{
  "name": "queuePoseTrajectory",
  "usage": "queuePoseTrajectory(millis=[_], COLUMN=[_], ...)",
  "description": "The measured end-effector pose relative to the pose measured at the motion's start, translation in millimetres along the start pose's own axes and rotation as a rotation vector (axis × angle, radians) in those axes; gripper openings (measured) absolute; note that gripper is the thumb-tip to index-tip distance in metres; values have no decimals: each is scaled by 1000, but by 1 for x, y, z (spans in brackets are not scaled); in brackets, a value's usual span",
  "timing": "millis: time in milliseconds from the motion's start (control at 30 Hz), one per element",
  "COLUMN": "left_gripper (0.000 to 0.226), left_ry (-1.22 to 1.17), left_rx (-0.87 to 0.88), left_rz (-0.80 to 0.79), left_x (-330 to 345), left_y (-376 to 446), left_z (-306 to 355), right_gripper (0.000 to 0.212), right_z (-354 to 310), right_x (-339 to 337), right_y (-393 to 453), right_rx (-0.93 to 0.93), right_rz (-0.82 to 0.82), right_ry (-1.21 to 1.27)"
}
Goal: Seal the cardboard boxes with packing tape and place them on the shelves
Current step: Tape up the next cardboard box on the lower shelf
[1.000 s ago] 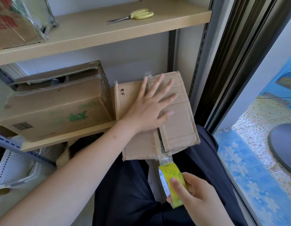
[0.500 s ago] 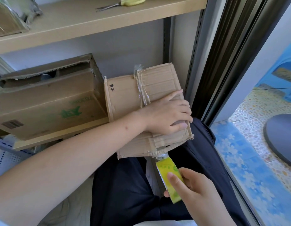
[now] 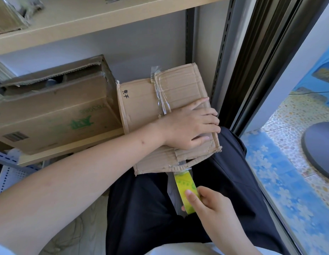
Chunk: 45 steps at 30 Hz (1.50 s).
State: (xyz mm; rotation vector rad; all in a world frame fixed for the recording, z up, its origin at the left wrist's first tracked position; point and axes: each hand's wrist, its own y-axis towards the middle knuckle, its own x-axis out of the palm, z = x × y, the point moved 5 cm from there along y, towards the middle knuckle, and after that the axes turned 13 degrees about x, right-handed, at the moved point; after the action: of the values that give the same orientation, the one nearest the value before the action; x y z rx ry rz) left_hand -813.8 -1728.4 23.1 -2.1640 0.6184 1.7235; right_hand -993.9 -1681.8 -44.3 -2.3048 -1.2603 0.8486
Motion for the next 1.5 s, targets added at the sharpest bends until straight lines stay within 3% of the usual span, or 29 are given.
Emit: queuePoseTrajectory(millis=[200,367,467,533,600,700,833,933,1067,1133,1367,1500], left_gripper=[56,55,51,51,56,65,73,76,62,63,62,74], left_ry=[89,58,32,109,214,115,187,260,136,79,88,64], left_rx=[-20,-84,-81,-196,-456,-813,-865,-783,-365,-262,-265,-197], left_rz=[-41,-42,-11,49,94,32,-23,-14,-48,-108,-168,-236], left_x=[7,11,5,-9,-26,-30,-14,-12,-5,2,19,21], left_y=[-13,-35,-40,-43,-51,-63,-58,-58,-43,-39,-48,-55], left_z=[11,19,16,-5,-44,-90,-87,-69,-29,-7,38,35], right_gripper=[49,27,45,65,69,46,29,29,29,33,36,34], right_z=[4,-5,-16,-22,-26,-32,-44,-46,-42,-38,-25,-17], right_x=[6,5,7,8,9,9,6,5,9,12,15,15], right_y=[14,24,38,48,55,61,67,70,68,67,70,65], right_rx=[3,45,48,31,35,15,-32,-12,19,11,2,-34], right_rz=[0,-88,-100,-89,-80,-110,-138,-162,-216,-217,-211,-225], right_ry=[-2,84,107,126,146,220,334,369,379,368,316,269])
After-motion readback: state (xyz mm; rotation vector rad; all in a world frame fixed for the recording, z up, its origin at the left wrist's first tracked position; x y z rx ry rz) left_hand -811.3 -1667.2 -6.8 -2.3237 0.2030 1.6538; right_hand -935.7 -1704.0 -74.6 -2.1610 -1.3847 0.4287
